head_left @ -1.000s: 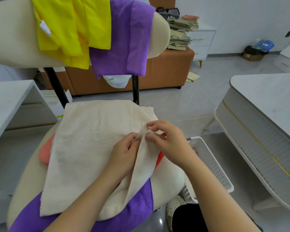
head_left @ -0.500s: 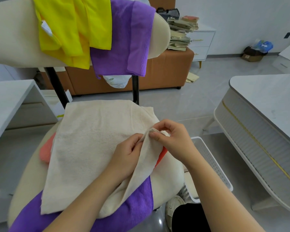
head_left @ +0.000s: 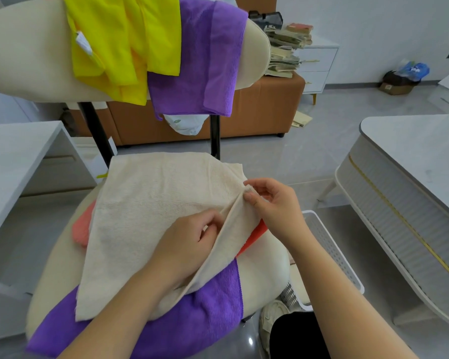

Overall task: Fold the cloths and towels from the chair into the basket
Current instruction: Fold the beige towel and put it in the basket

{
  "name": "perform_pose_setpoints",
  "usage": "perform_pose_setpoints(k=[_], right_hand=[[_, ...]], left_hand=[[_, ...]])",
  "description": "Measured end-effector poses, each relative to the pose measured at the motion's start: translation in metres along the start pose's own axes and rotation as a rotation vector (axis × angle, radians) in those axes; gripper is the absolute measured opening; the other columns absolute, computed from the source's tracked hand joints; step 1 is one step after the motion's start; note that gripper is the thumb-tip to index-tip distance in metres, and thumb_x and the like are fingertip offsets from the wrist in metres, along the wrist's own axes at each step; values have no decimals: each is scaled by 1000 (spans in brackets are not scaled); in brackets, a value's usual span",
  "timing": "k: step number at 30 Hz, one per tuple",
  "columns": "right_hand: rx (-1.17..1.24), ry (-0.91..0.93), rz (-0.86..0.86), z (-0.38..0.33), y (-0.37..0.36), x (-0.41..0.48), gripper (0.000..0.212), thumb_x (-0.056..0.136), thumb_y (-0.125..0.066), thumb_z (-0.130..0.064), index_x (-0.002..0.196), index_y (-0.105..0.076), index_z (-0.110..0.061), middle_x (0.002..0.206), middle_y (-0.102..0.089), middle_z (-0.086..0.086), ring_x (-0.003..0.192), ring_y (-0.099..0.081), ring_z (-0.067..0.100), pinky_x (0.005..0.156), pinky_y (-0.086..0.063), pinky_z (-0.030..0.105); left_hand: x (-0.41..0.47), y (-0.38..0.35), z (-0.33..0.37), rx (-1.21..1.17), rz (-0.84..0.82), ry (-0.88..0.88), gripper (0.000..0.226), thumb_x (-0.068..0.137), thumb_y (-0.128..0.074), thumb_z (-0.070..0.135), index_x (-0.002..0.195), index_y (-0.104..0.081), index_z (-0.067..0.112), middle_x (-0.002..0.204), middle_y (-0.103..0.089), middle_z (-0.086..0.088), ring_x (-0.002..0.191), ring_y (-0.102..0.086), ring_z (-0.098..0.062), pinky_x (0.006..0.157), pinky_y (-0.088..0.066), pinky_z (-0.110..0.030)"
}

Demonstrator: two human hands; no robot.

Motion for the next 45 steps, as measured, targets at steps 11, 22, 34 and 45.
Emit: perform_pose_setpoints(k=[11,22,34,45], right_hand=[[23,-175,257,14,14,14,8,92,-57,-17,99,-58,-22,89,-60,-12,82,-55,-2,71,-45,15],[-13,-215,269,22,18,11,10,92,-57,-16,102,-59,-16,90,-59,-8,81,-54,1,72,-43,20],[-17,-265,271,21,14,10,10,94,-55,-19,103,-55,-18,96,-57,-5,93,-54,12,80,-45,29],[0,-279,284,16,19,7,15,94,-53,-18,108,-57,-14,98,-58,-2,93,-53,14,79,-47,31]], left_hand=[[-14,55,-21,384,-10,74,30,73,-39,44,75,-58,21,75,-57,10,78,-54,-13,69,-45,-34],[-43,105,-49,283,-18,181,26,69,-40,40,63,-59,25,73,-59,11,68,-55,-3,64,-44,-32],[-68,137,-81,-118,223,314,30,88,-58,22,67,-73,38,69,-69,24,68,-63,5,58,-42,-4],[-51,124,-65,-365,519,463,19,93,-55,22,79,-68,22,77,-68,5,77,-59,-13,63,-42,-22]])
Point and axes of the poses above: each hand's wrist, its own x-axis towards the middle knuckle, its own y-axis out of the back of the hand, z = x × y, the point moved 2 cm from there along x, towards the middle knuckle
